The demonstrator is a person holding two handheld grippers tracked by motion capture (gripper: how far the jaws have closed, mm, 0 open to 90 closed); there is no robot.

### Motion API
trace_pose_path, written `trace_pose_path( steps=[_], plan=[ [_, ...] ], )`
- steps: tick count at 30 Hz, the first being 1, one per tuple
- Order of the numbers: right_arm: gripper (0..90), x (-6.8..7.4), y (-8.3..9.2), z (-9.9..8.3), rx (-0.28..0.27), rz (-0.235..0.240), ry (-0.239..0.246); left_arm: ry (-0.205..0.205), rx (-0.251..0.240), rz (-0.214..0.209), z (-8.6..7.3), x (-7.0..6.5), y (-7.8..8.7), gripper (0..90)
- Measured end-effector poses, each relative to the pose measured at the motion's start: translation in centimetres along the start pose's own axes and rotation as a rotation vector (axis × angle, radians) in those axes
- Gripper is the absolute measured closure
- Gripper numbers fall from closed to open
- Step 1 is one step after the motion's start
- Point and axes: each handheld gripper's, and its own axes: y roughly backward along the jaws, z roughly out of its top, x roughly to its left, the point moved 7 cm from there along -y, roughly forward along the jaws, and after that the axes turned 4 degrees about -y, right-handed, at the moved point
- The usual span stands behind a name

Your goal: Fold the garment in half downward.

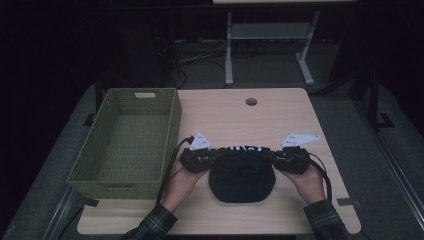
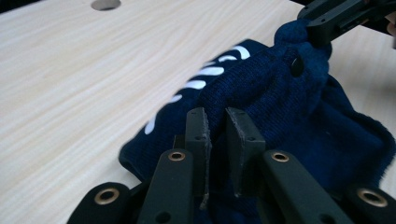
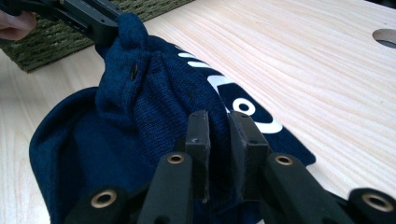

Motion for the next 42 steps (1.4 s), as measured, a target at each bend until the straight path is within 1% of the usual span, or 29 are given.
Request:
trace_pose_path(
  steps=[3, 4, 5, 8, 10, 14, 16, 17, 20, 23, 29, 32, 35, 39, 41, 42],
  plan=[
    [76.0, 0.4, 0.2, -0.6, 0.014, 0.014, -0.012, -0.007, 0.007, -0.011, -0.3, -0.6, 0.4, 77.8],
    [75.2, 0.6, 0.3, -0.9, 0.008, 0.017, -0.012, 0.000, 0.004, -0.012, -0.3, -0.7, 0.4, 77.2],
    [74.4, 0.6, 0.4, -1.0, 0.005, 0.016, -0.006, -0.008, 0.007, -0.015, -0.4, -0.8, 0.5, 76.9],
    [72.7, 0.9, 0.6, -1.6, 0.013, 0.030, -0.015, 0.000, 0.004, -0.025, -0.7, -1.3, 0.6, 75.9],
    [72.4, 1.1, 0.9, -1.9, 0.015, 0.033, -0.020, -0.012, 0.016, -0.029, -1.1, -1.6, 0.7, 75.7],
    [70.9, 1.5, 1.1, -2.5, 0.017, 0.038, -0.017, -0.007, 0.019, -0.038, -1.5, -2.1, 1.0, 74.8],
    [69.0, 1.8, 1.2, -2.8, 0.023, 0.043, -0.021, -0.009, 0.024, -0.046, -1.8, -2.3, 1.1, 73.8],
    [68.6, 1.9, 1.2, -2.9, 0.026, 0.046, -0.026, -0.003, 0.021, -0.048, -1.9, -2.5, 1.2, 73.5],
    [67.1, 2.4, 1.6, -3.2, 0.023, 0.057, -0.030, -0.005, 0.029, -0.060, -2.3, -2.9, 1.4, 72.1],
    [64.7, 2.8, 1.9, -3.6, 0.021, 0.067, -0.037, -0.002, 0.022, -0.069, -2.4, -3.3, 1.8, 70.4],
    [63.2, 3.3, 3.3, -3.0, -0.007, 0.069, -0.026, -0.003, -0.007, -0.074, -1.8, -3.7, 3.5, 69.6],
    [63.2, 3.5, 4.1, -2.3, -0.033, 0.071, -0.016, -0.011, -0.021, -0.070, -1.3, -3.8, 4.2, 69.7],
    [63.7, 3.6, 4.8, -1.5, -0.055, 0.070, -0.006, -0.016, -0.038, -0.062, -0.6, -3.5, 4.7, 71.0],
    [65.7, 3.1, 4.6, -0.7, -0.059, 0.060, -0.001, -0.021, -0.060, -0.049, 0.7, -2.9, 4.8, 73.0],
    [68.2, 2.8, 4.3, -0.4, -0.058, 0.059, 0.002, -0.028, -0.065, -0.039, 1.4, -2.5, 4.7, 74.5],
    [71.1, 2.6, 4.0, -0.3, -0.053, 0.058, 0.003, -0.030, -0.064, -0.036, 1.6, -2.3, 4.7, 76.0]
  ],
)
